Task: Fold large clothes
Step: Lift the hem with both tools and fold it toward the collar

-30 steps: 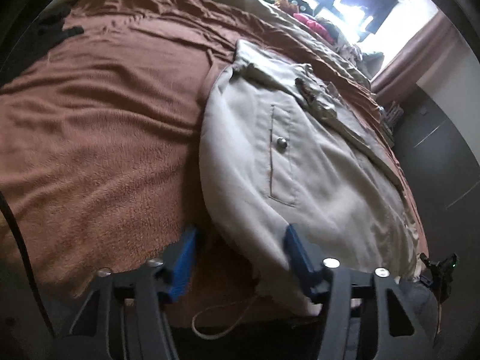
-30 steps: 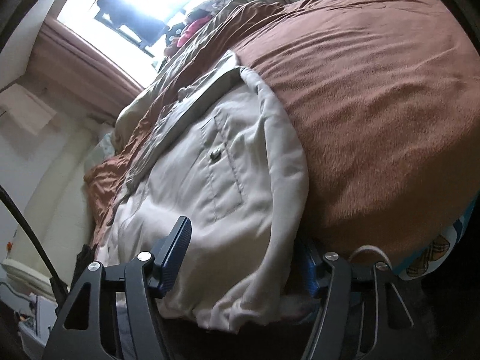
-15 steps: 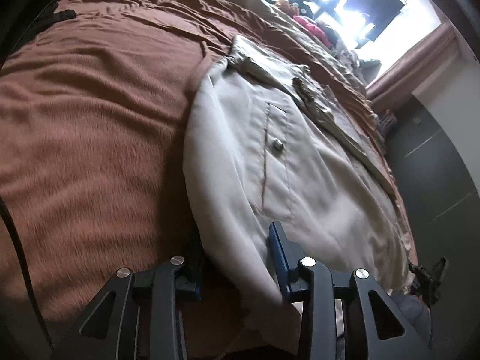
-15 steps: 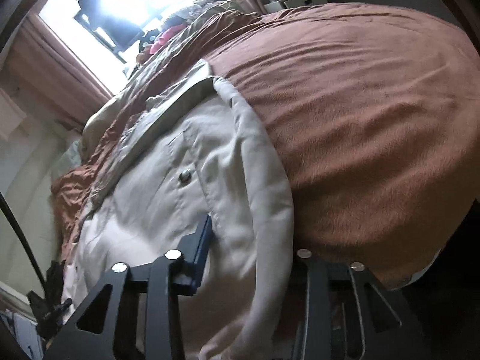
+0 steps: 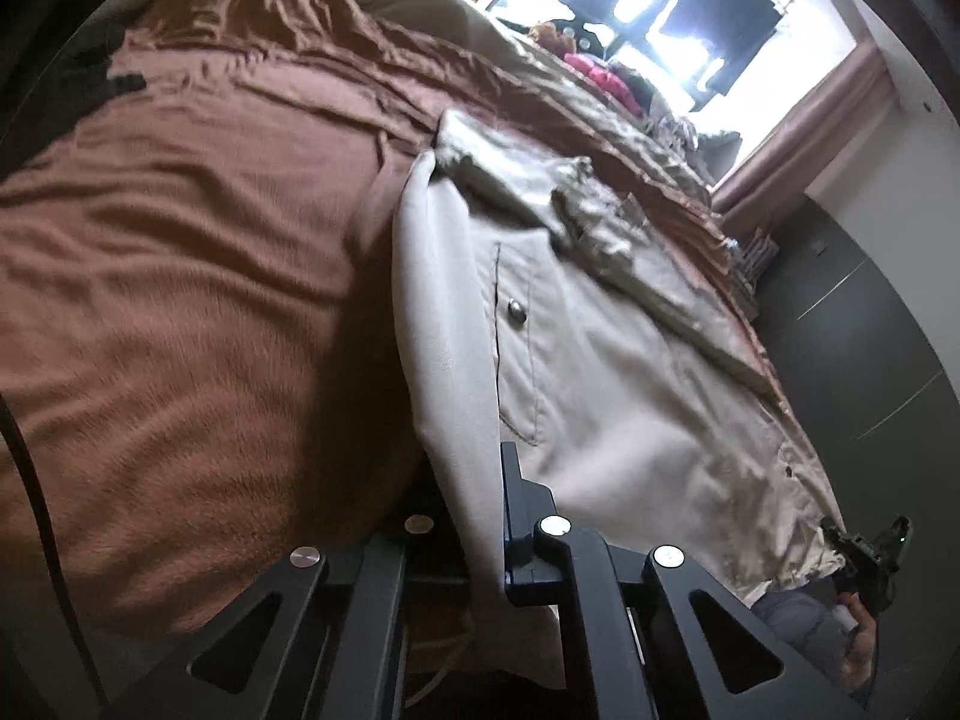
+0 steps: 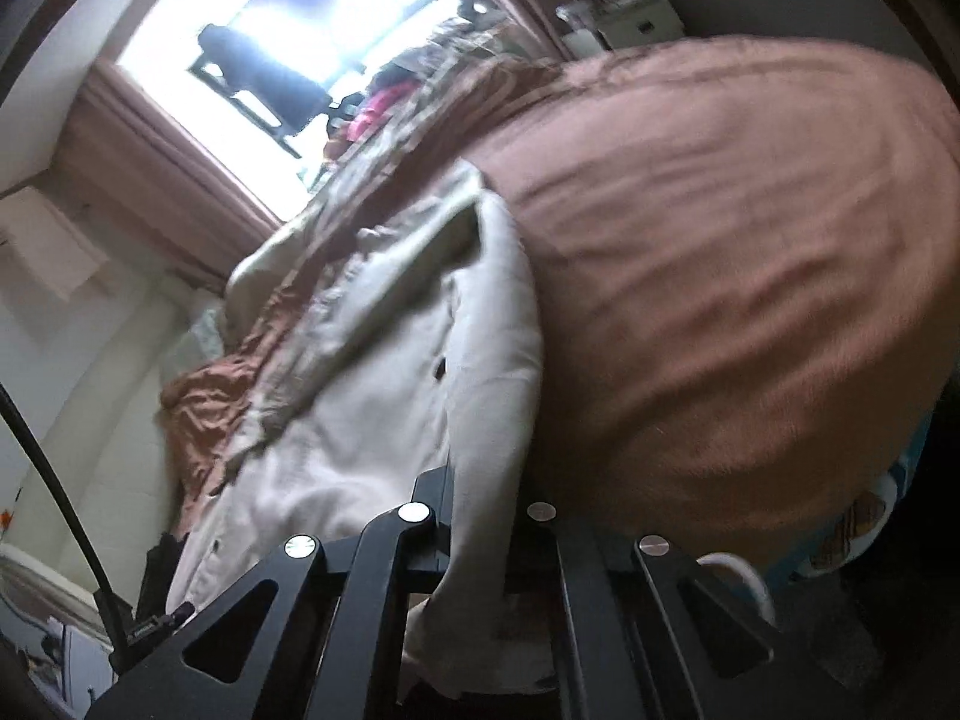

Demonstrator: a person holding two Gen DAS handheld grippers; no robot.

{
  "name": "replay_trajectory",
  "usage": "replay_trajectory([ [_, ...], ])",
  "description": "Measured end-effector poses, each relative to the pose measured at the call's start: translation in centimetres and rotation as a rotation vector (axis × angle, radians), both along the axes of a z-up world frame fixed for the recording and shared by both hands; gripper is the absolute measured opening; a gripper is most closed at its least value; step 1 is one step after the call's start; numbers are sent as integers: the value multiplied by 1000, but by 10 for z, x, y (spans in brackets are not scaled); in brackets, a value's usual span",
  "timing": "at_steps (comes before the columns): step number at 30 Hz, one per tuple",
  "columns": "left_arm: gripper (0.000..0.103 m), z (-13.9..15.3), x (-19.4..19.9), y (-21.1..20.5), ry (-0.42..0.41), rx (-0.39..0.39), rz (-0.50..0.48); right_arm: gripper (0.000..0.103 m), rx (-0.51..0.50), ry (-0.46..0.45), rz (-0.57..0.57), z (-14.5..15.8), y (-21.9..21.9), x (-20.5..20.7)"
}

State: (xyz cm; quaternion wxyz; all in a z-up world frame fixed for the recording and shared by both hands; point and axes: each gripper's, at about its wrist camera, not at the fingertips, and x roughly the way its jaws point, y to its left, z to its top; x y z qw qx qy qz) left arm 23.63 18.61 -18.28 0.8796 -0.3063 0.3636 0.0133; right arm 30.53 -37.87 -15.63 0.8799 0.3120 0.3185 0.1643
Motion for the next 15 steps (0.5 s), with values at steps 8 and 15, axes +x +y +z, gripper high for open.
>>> replay_trajectory([
  [8,4,46,-27,5,-83,7,25,0,18,-101,43,46,-8,-31],
  [15,4,74,-71,4,-146,22,29,0,36,-151,69,48,-26,-71],
])
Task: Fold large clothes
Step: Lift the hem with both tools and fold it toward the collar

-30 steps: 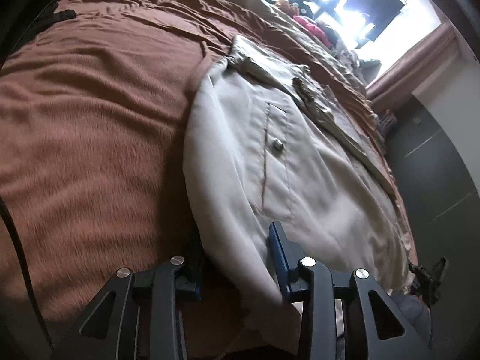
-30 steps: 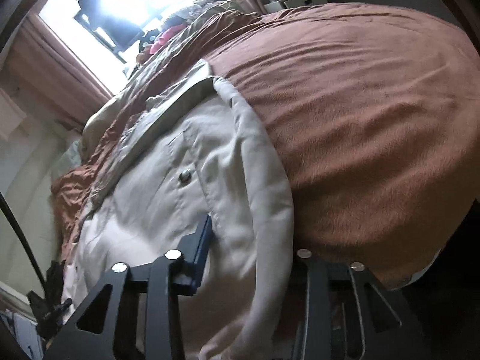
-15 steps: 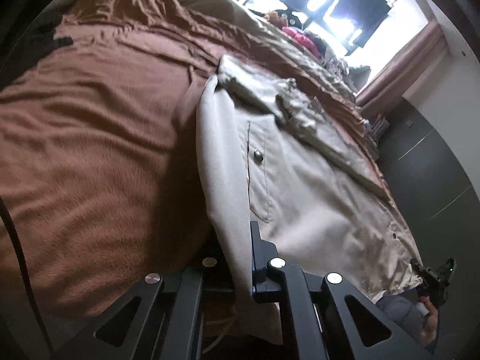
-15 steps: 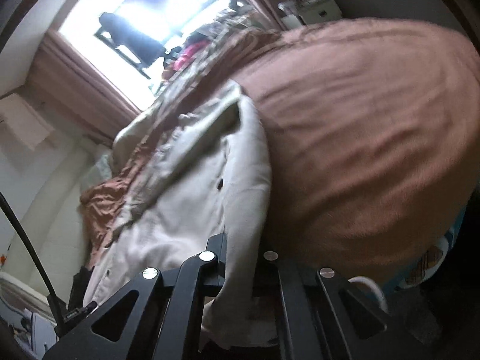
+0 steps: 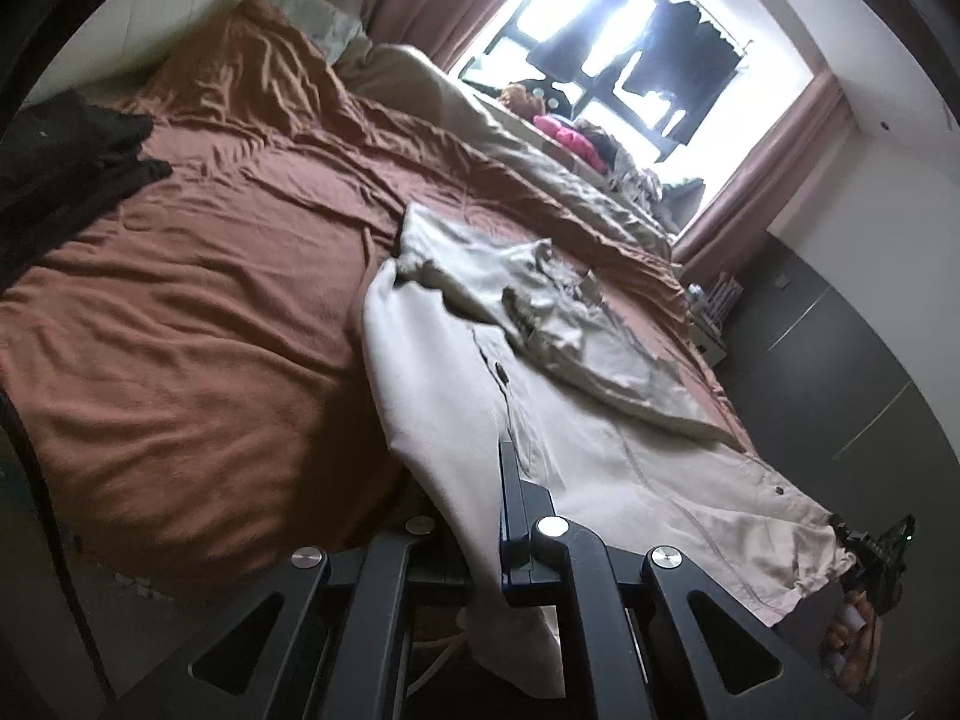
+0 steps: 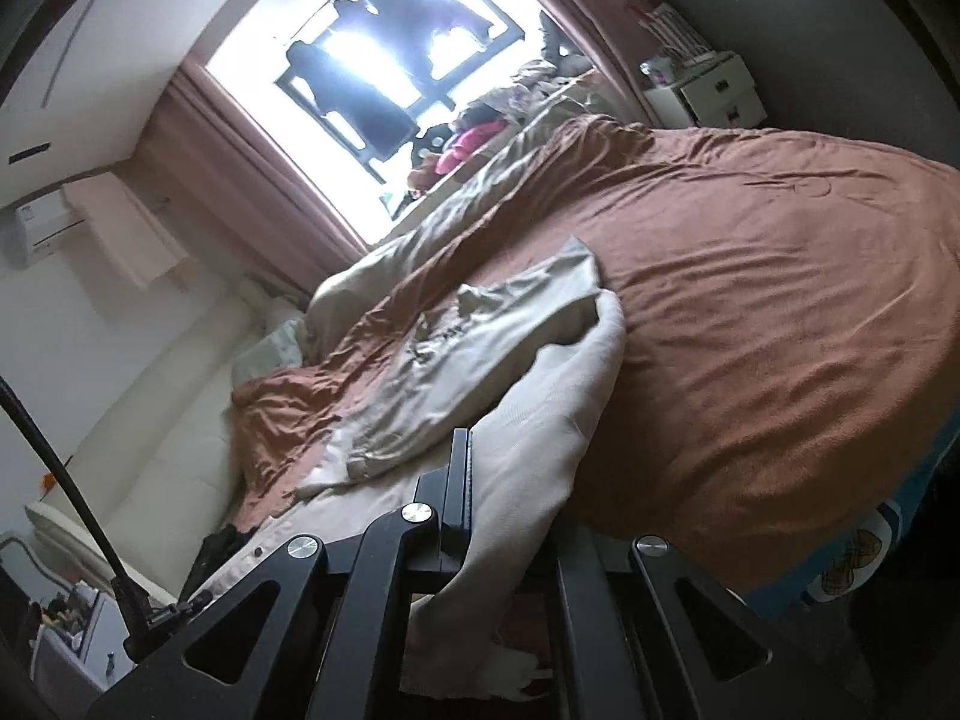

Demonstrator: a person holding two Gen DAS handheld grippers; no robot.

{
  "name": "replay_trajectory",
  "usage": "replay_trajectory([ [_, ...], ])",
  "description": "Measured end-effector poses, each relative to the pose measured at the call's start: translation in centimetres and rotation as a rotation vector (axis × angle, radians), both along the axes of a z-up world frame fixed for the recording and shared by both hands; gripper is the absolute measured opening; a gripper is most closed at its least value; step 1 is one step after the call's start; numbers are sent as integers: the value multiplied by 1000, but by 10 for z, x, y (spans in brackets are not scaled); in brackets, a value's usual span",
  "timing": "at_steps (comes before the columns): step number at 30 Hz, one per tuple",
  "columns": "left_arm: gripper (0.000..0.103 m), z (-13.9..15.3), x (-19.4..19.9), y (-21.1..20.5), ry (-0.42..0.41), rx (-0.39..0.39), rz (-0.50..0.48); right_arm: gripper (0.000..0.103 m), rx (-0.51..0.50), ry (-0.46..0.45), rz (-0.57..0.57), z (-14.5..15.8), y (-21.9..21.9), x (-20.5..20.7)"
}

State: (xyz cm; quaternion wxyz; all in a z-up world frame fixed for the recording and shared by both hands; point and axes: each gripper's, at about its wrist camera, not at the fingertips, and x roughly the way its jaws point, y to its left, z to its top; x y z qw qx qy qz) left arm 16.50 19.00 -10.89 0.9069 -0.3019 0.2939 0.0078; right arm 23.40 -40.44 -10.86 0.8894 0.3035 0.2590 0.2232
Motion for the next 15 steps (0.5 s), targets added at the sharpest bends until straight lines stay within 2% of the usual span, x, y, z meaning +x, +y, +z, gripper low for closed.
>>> replay_trajectory([
  [8,4,36,-43,1,-75,16,6,0,-5,-44,19,11,-2,-22],
  [15,4,87,-82,2,-174,52,11,0,7,-132,41,29,-13,-47],
])
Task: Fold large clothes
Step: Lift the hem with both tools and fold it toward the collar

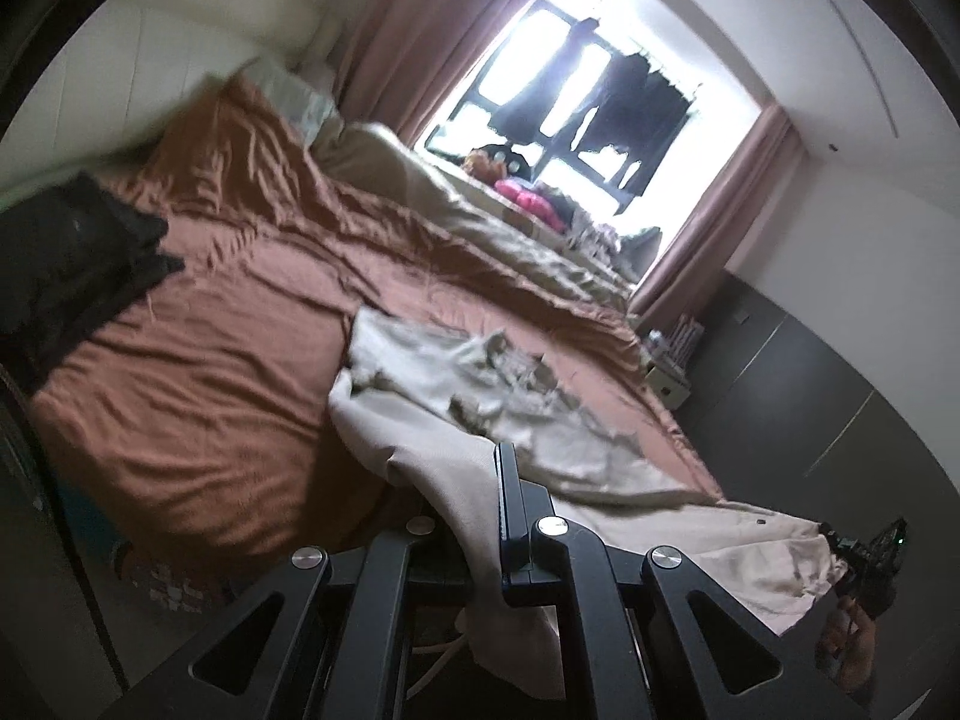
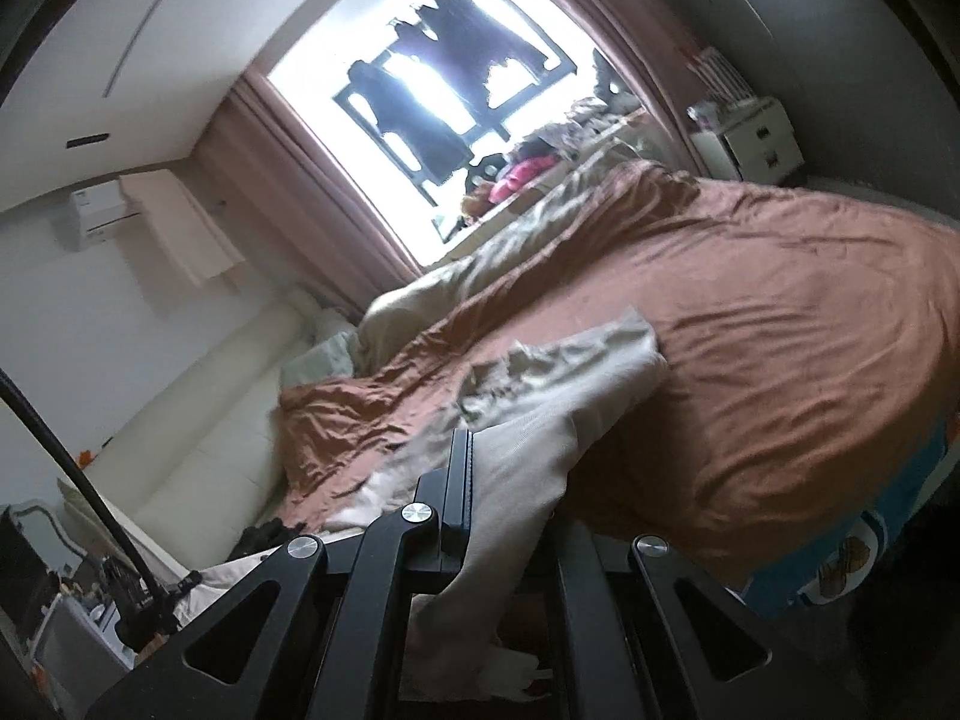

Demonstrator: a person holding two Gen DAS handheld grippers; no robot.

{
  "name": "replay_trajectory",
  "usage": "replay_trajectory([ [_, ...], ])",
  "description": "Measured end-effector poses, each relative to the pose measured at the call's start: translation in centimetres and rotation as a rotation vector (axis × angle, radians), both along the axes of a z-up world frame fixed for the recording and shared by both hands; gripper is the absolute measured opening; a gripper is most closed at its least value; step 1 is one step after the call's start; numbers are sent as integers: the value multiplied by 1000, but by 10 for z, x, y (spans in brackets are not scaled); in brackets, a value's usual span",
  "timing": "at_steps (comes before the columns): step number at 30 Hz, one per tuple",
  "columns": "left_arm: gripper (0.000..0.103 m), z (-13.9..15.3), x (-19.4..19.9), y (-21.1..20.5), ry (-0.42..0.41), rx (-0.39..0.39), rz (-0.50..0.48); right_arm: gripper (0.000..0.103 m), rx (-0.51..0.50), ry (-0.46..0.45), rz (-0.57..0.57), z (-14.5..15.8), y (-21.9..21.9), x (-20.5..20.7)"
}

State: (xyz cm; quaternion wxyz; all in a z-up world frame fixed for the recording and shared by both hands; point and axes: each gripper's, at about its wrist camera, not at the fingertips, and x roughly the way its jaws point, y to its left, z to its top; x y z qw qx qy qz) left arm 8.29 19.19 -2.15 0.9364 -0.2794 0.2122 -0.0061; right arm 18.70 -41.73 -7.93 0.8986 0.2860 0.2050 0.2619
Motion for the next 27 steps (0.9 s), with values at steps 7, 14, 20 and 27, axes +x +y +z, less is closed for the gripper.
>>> replay_trajectory([
  [7,5,19,-48,-6,-59,29,-9,0,-3,-43,27,-9,-4,-21],
  [14,5,8,-51,-9,-37,39,-25,0,-19,-25,24,-26,-4,-11],
  [20,5,17,-32,-5,-50,40,-23,0,-7,-12,3,-23,-3,27],
  [27,5,46,20,1,-84,73,-9,0,1,-40,-22,1,13,90],
])
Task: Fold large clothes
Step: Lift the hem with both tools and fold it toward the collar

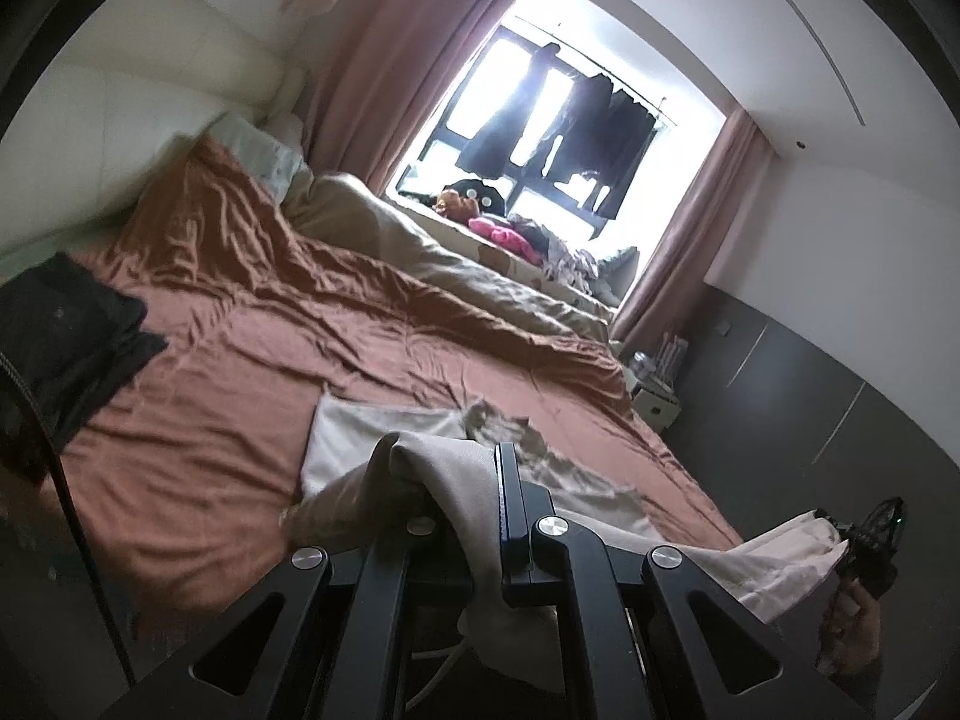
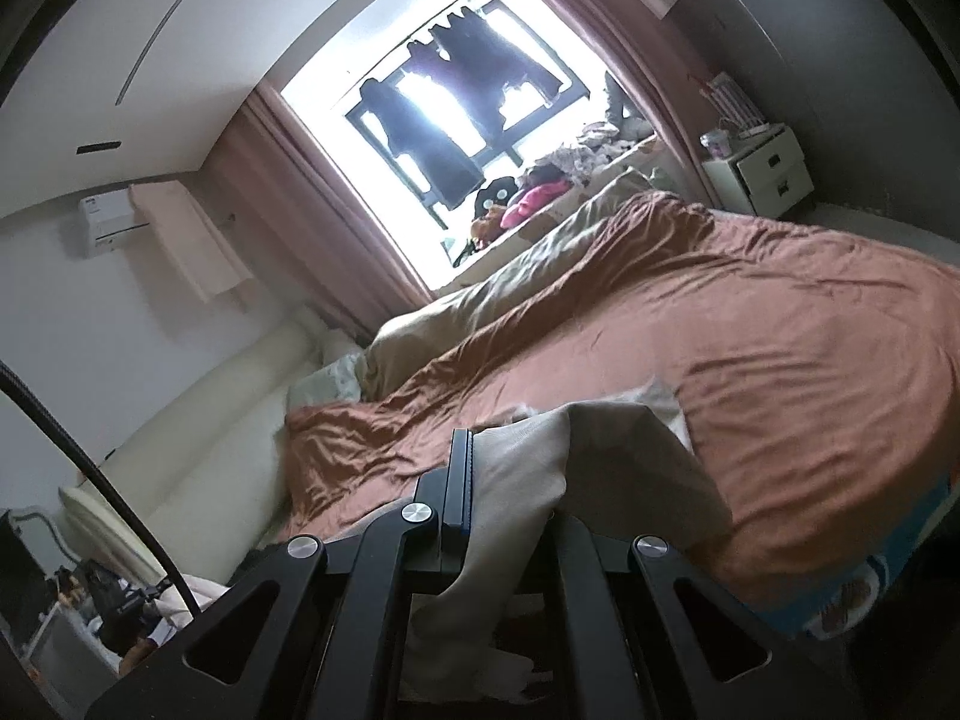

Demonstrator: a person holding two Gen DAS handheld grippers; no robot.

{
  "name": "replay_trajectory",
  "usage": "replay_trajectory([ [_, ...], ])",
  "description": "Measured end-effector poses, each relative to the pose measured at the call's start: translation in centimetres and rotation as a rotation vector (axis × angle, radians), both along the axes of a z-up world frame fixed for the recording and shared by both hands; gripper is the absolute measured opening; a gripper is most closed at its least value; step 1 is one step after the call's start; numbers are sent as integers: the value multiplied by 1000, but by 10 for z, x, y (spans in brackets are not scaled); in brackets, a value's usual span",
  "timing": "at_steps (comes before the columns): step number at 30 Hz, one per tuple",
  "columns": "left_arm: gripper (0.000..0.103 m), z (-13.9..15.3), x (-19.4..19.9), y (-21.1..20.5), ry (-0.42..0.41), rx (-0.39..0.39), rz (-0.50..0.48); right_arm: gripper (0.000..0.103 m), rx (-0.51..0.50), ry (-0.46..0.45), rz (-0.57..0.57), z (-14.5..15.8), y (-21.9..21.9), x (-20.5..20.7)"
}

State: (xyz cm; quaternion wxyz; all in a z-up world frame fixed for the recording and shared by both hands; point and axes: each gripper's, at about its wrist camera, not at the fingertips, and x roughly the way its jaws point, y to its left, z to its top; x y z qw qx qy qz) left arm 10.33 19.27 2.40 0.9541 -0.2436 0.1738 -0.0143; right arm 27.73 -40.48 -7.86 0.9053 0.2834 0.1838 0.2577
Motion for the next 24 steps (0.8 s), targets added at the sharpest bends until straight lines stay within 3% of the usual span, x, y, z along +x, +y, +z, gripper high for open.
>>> replay_trajectory([
  [5,5,17,53,9,-1,18,13,0,1,6,-13,3,22,57],
  [12,5,20,122,24,32,40,17,0,-32,32,-54,-7,55,118],
  [17,5,3,174,35,81,45,15,0,-46,64,-74,-14,75,148],
  [24,5,-46,238,57,174,16,21,0,-120,117,-81,-25,112,192],
])
